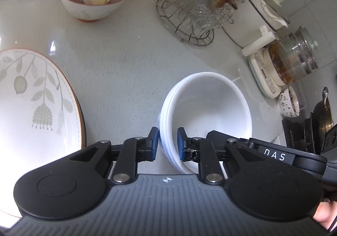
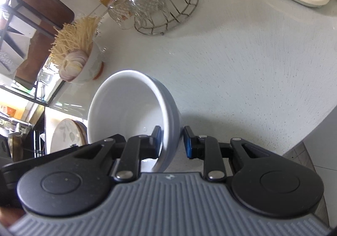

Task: Organize plates and bowls
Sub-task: 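Lift the bowl stack with both grippers and carry it over the plate stack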

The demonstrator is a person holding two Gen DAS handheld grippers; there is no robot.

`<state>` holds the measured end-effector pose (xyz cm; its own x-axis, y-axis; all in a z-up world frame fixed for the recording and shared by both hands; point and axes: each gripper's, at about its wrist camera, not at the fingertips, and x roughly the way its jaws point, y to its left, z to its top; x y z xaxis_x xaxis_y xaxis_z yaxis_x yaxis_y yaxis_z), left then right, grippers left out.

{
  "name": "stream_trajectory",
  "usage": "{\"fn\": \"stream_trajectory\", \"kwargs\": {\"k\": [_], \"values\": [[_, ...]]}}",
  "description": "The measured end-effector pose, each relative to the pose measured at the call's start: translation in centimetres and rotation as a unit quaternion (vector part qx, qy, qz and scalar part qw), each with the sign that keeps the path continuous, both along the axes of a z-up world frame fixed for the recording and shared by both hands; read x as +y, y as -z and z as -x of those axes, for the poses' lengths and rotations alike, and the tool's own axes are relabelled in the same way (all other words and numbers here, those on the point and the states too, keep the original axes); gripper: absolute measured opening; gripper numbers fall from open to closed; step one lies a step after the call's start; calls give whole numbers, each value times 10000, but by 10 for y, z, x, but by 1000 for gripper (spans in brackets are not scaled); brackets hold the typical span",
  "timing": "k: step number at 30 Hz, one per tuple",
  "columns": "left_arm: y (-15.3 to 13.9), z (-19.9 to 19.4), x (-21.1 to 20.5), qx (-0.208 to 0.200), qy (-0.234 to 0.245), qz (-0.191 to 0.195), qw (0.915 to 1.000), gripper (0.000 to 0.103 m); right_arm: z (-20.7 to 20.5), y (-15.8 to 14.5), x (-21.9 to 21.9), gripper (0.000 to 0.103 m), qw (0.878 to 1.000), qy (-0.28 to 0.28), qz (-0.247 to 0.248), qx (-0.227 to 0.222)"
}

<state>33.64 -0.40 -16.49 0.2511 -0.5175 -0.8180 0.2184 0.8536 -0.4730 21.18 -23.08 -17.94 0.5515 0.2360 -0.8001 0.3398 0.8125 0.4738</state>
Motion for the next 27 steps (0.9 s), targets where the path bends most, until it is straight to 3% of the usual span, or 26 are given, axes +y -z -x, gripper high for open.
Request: {"fn": "stream_trajectory", "kwargs": {"k": [16, 27], "values": [[-29, 10, 25, -151, 315, 256, 9991, 23, 12, -34, 23, 26, 9986, 31, 380, -366], [-41, 6, 50, -362, 577, 165, 9975, 23, 9, -46, 52, 26, 9966, 19, 595, -575]]}}
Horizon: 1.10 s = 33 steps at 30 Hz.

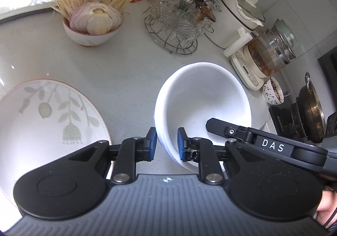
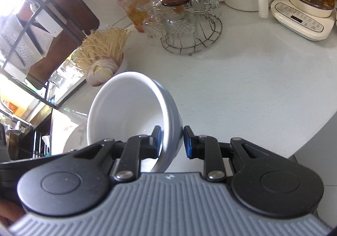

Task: Organize plates and bowls
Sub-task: 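Lift the bowl stack with both grippers and carry it over the plate stack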

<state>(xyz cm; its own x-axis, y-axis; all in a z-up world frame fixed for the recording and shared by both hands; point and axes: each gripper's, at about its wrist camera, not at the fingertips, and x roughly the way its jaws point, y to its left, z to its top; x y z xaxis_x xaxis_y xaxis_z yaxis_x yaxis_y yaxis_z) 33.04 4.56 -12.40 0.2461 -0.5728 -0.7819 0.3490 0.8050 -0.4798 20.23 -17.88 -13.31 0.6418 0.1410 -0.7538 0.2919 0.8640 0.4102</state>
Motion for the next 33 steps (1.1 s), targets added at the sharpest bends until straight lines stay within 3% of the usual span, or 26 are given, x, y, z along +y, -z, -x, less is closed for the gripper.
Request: {"fn": "stream_trajectory", "kwargs": {"k": [13, 27, 33], "values": [[-4, -12, 58, -67, 13, -241, 9997, 23, -16, 1, 58, 26, 9999, -5, -148, -61], [-1, -18, 122, 15, -688, -228, 9974, 24, -52, -1, 113, 26, 9972, -748, -59, -28], [8, -15, 135, 118, -829, -345, 9959, 29, -61, 7, 131, 26, 9939, -1096, 22, 152]]}}
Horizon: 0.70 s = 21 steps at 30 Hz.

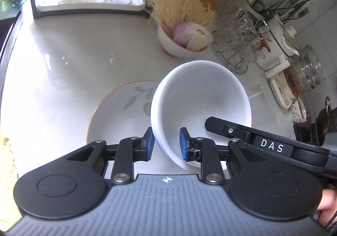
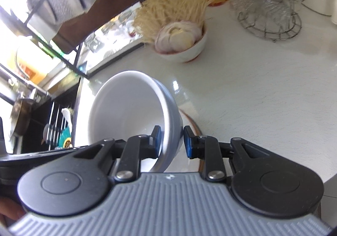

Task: Organize plates and bowls
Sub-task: 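Lift the bowl stack with both grippers and carry it over the plate stack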

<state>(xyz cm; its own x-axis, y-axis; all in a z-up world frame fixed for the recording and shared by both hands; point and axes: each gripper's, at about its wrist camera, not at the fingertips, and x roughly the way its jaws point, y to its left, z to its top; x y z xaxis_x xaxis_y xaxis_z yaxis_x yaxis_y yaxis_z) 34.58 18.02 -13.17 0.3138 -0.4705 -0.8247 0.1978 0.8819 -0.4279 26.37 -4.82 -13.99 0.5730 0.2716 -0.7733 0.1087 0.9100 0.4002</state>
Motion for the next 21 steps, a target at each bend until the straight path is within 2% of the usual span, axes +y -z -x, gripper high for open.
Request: {"fn": "stream_trajectory", "kwargs": {"k": [5, 13, 21], "values": [[14, 1, 6, 161, -93, -150, 9997, 29, -7, 10, 15, 26, 9993, -263, 204, 189], [27, 1, 6, 302, -86, -233, 9992, 30, -11, 21, 21, 27, 9983, -332, 307, 373], [29, 1, 4, 291, -70, -223, 9993, 30, -12, 26, 20, 28, 9981, -329, 270, 444]]}}
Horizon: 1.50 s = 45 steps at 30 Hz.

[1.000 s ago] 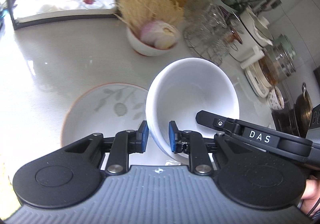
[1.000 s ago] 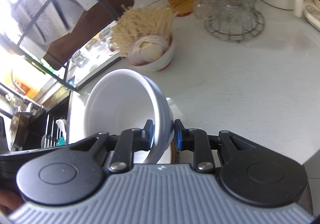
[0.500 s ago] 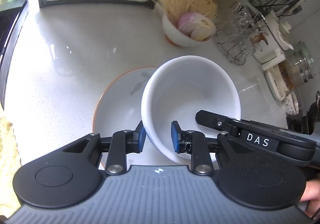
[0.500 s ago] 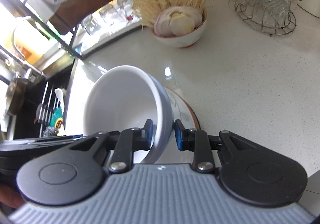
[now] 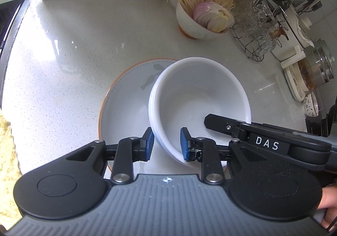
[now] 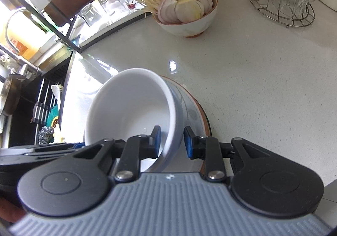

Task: Organize plates and bowls
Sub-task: 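Lift the bowl stack with both grippers and carry it over the plate stack, then lower the bowl stack onto the plate stack with both grippers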

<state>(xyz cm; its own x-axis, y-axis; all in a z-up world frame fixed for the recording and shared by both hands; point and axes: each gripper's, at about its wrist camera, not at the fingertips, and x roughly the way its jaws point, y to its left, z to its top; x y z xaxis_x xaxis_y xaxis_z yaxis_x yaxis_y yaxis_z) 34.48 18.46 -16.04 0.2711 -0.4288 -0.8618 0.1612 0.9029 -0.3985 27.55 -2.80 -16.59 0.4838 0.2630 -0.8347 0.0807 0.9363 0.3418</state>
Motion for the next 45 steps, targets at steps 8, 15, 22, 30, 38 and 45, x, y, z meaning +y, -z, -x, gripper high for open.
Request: {"fn": "stream_trajectory", "kwargs": {"k": [8, 15, 22, 30, 38, 45], "values": [[-10, 3, 3, -64, -26, -33, 10000, 37, 3, 0, -3, 29, 9998, 101, -193, -4], [-25, 3, 7, -207, -16, -109, 9997, 43, 12, -9, -7, 43, 9991, 168, -278, -258], [-50, 14, 11, -506, -98, -220, 9984, 43, 27, -27, -11, 43, 9976, 87, -142, -675], [-84, 41, 6, -866, -271, -263, 9955, 44, 48, -52, -18, 43, 9928, 10, -68, -1193], [-124, 80, -11, -1321, -502, -201, 9898, 44, 80, -95, -39, 43, 9811, -113, 55, -1933], [-155, 128, -29, -1779, -836, -114, 9804, 44, 118, -120, -56, 43, 9699, -258, 110, -2417]]}}
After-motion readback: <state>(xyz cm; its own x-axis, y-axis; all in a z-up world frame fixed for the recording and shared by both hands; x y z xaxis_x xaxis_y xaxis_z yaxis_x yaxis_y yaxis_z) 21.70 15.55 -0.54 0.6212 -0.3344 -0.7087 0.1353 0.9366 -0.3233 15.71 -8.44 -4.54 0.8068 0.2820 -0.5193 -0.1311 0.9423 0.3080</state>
